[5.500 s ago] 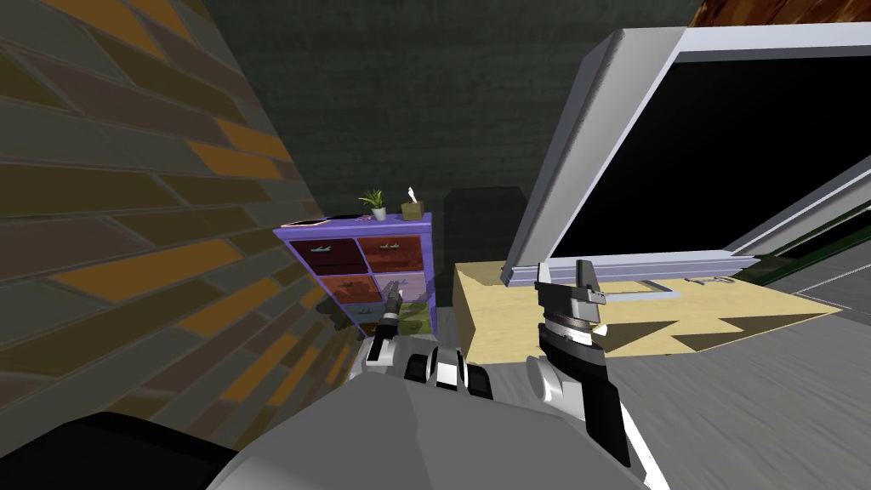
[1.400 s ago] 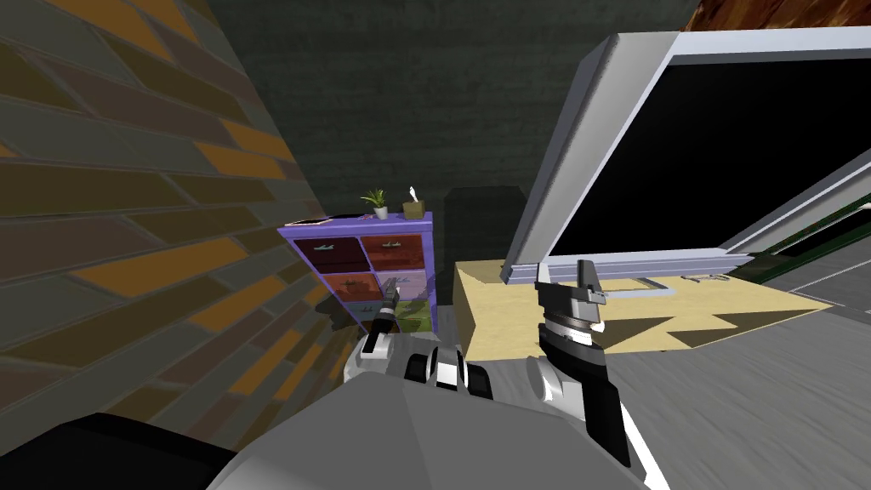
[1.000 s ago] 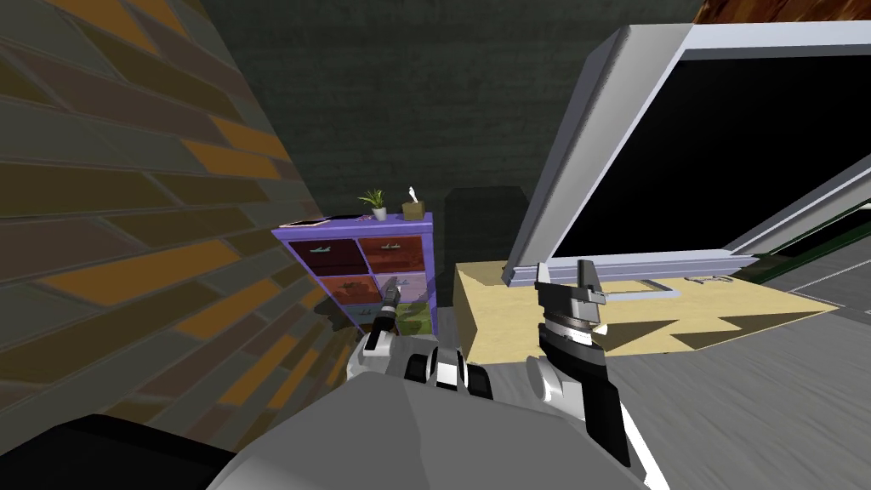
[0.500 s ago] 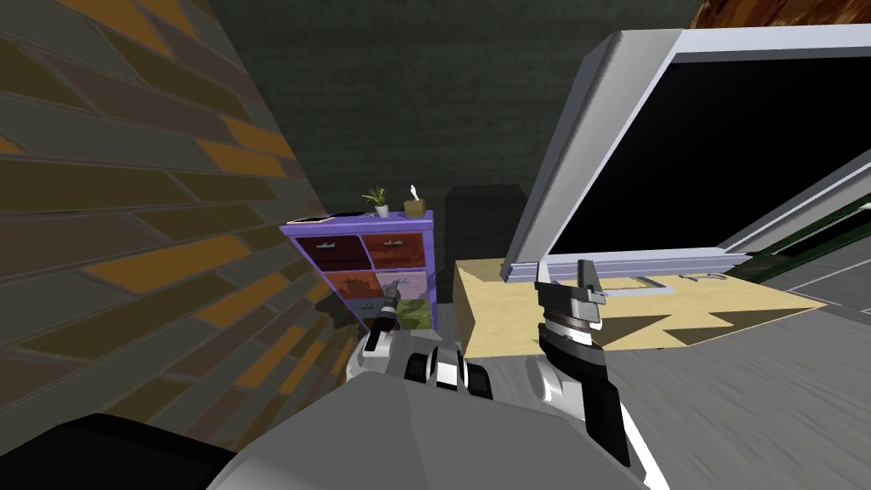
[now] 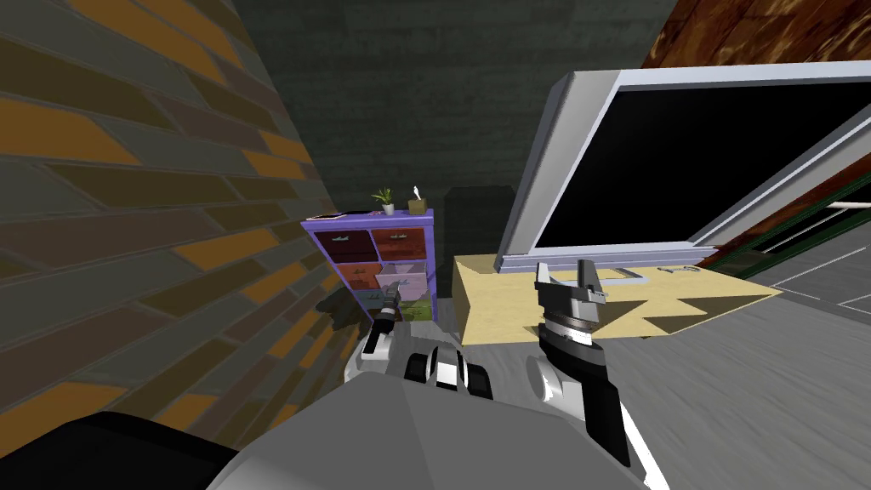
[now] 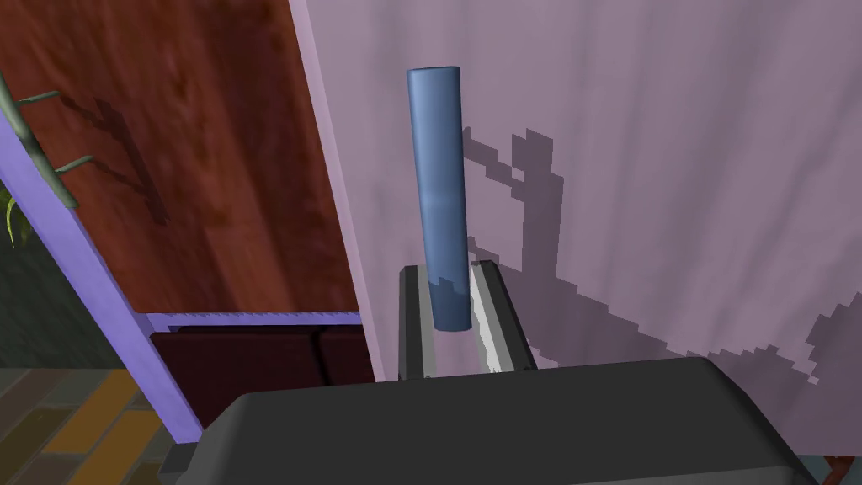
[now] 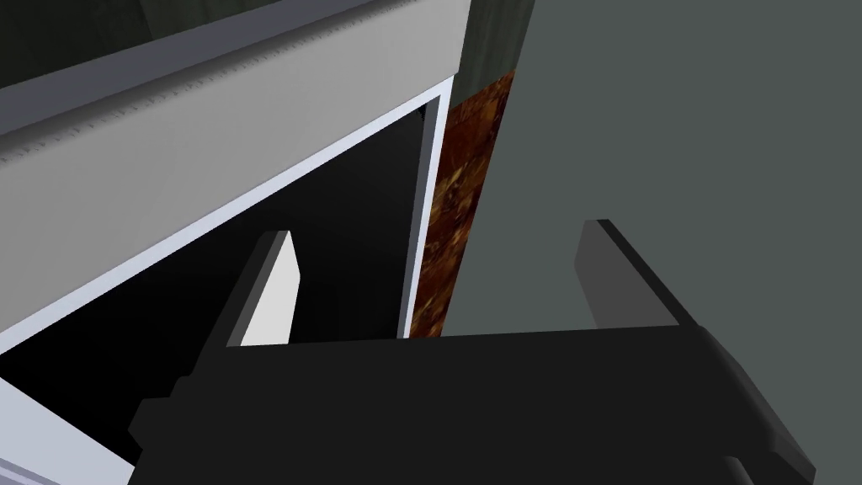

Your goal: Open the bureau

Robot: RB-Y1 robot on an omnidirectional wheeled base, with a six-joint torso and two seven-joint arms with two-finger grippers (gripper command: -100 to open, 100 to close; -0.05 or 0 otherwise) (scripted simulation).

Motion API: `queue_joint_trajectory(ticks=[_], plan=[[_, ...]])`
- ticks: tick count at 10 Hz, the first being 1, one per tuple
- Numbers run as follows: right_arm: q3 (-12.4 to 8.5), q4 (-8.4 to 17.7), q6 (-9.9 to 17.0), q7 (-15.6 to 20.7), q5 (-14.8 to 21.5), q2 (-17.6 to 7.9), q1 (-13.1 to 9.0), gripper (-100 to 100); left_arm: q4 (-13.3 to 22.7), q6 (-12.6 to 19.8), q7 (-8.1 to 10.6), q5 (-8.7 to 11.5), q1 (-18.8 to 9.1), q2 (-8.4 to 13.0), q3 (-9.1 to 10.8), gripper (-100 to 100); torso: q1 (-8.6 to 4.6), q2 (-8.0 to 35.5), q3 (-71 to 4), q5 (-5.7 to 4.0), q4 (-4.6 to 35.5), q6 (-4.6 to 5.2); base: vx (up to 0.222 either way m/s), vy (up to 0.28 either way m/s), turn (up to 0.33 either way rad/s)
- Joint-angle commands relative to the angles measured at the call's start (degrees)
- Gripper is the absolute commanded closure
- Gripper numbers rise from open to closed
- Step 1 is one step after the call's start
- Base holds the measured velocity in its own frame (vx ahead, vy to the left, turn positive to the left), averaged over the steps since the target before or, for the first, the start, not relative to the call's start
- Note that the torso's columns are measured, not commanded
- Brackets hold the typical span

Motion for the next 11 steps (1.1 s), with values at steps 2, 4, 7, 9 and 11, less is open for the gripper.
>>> queue_joint_trajectory(ticks=[2,4,7,9,11], plan=[[0.0,0.0,0.0,0.0,0.0,0.0,0.0,0,-3.4,2.5,0.38,0.1,0.9,0.5,-0.19,-100,-0.01,0.0,0.0,-0.05,0.1,0.01,-0.153,-0.028,0.005],[0.0,0.0,0.0,0.0,0.0,0.0,0.0,0,-5.9,5.0,0.6,0.3,1.0,0.8,-0.03,-100,0.11,-0.7,-0.4,0.03,-0.2,0.04,-0.002,-0.009,-0.002],[0.0,0.0,0.0,0.0,0.0,0.0,0.0,0,-9.7,8.7,0.93,0.6,1.1,1.3,0.21,-100,0.07,-0.3,-0.2,0.05,-0.1,0.04,0.01,-0.004,-0.004],[0.0,0.0,0.0,0.0,0.0,0.0,0.0,0,-12.2,11.2,1.16,0.8,1.2,1.7,0.37,-100,0.06,-0.1,-0.1,0.04,0.0,0.03,-0.017,-0.009,-0.007],[0.0,0.0,0.0,0.0,0.0,0.0,0.0,0,-12.1,11.5,1.34,0.9,1.4,1.9,0.31,-100,-0.03,0.0,0.0,-0.11,0.2,-0.04,-0.01,-0.007,-0.004]])
